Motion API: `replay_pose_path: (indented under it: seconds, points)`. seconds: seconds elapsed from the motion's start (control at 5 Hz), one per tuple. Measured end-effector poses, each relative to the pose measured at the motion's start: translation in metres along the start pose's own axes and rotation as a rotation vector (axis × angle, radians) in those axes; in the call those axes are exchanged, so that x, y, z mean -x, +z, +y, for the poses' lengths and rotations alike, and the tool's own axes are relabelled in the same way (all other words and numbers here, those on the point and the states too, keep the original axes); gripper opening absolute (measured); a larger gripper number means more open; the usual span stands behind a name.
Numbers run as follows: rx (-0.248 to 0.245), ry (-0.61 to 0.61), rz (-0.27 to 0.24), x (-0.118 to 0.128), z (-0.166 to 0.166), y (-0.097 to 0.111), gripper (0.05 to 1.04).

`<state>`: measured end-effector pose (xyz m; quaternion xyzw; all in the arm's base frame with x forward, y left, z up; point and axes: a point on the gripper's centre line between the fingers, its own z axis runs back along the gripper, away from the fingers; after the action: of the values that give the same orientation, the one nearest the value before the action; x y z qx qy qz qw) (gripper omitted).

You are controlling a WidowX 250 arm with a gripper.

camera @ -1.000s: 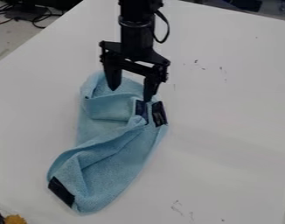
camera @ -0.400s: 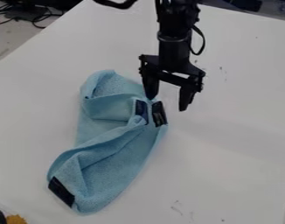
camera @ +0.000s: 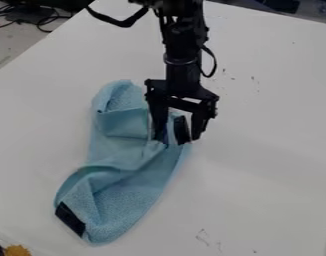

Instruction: Unfold the cloth from top right to bottom left

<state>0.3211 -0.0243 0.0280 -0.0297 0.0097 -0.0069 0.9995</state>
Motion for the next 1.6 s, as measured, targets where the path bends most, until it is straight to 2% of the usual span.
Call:
replay_pose_path:
  seconds: [0.4, 0.6, 1.0, 1.2, 1.4, 1.6]
  points:
    - [0.026, 0.024, -0.012, 0.006, 0.01, -0.004, 0.999]
    - [0.041, 0.037, -0.013, 0.01, 0.014, -0.008, 0.95]
    - [0.07, 0.026, -0.034, 0.008, 0.014, -0.011, 0.361]
    - [0.076, 0.014, -0.032, 0.007, 0.015, -0.013, 0.147]
    - [0.083, 0.005, -0.035, 0.005, 0.014, -0.014, 0.057]
    - [0.077, 0.005, -0.032, 0.003, 0.015, -0.013, 0.05]
